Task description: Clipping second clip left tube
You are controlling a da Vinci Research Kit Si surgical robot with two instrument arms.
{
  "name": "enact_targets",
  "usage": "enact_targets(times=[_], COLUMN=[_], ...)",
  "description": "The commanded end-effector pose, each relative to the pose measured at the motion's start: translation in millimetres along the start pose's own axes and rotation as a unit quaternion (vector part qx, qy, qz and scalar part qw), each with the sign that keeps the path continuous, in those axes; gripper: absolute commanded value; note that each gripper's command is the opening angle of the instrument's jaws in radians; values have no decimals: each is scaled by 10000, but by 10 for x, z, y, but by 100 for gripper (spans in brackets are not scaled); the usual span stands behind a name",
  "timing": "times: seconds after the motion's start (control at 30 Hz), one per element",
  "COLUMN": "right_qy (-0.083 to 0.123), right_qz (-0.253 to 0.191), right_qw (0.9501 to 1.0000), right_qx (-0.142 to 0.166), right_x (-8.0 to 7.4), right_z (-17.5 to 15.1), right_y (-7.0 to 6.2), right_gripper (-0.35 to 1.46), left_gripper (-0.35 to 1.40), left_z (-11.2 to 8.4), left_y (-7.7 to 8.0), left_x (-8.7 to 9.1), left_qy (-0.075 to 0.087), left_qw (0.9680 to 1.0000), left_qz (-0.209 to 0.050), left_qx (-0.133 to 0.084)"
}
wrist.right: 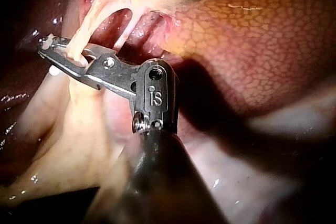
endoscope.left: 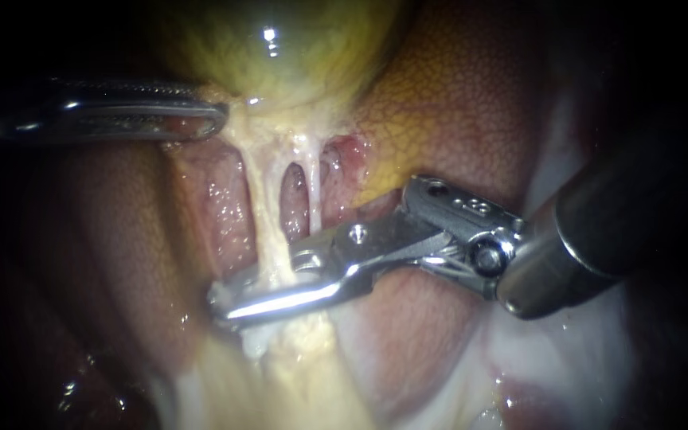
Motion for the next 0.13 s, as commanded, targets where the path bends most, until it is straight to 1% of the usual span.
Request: enact_targets(times=[0.03, 0.13], right_qy=[-1, -2], right_qz=[9, 9], right_qw=[10000, 10000], right_qx=[1, 1], right_x=[-1, -1], right_z=[1, 0], right_y=[0, 0], right_gripper=[-35, -35], left_gripper=[-35, -35], left_z=[0, 0], left_y=[0, 0], left_x=[0, 0], left_qy=[0, 0], left_qw=[10000, 10000], left_qz=[0, 0], left_qx=[1, 1])
